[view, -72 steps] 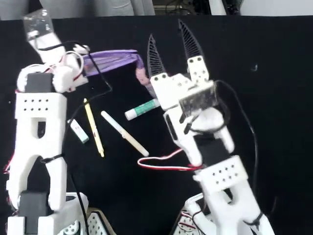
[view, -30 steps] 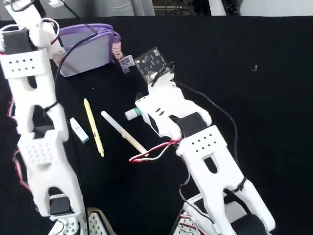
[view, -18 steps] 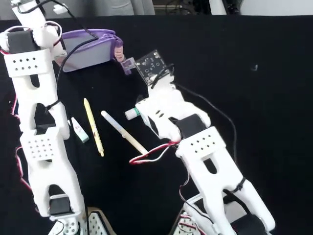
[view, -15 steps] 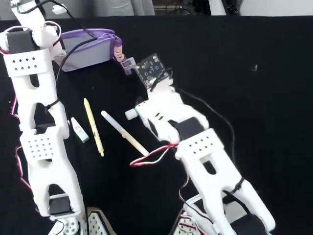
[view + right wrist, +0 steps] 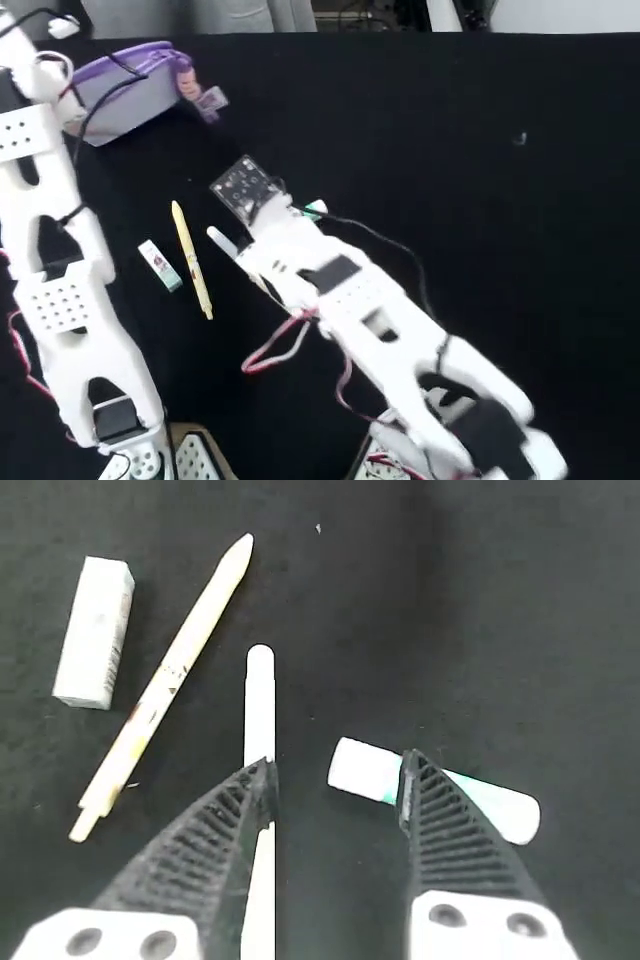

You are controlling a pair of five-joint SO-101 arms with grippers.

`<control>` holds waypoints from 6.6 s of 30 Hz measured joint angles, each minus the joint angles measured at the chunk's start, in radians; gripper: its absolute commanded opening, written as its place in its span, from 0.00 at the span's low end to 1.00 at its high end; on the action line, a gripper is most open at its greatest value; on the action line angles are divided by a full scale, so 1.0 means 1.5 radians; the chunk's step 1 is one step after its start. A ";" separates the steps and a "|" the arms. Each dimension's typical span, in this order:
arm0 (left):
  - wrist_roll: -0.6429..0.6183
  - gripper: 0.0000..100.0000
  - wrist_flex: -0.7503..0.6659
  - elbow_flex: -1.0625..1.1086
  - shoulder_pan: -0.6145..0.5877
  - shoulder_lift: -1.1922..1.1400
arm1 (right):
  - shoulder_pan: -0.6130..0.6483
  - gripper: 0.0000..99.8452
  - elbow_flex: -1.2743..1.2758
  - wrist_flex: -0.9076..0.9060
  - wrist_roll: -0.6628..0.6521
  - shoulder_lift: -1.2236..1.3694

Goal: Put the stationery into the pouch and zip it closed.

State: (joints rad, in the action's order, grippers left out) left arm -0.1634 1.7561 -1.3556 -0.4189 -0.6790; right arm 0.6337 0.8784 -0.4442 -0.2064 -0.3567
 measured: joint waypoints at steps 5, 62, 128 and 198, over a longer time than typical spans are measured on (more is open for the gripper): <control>0.000 0.03 0.000 0.000 -0.016 0.000 | 0.006 0.19 -0.114 -0.010 0.000 0.174; -0.009 0.03 0.000 0.137 0.132 0.162 | -0.189 0.01 -0.434 -0.282 -0.053 0.138; -0.036 0.03 -0.023 0.395 0.244 0.293 | -0.048 0.01 0.038 1.155 -0.102 0.068; -0.052 0.03 -0.023 0.374 0.183 0.280 | -0.052 0.02 0.163 0.964 -0.076 -0.103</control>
State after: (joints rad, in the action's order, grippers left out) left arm -0.2417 1.7223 -0.7940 -0.1442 -0.2585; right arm 0.5554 1.1224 1.0012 -0.3199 -0.5117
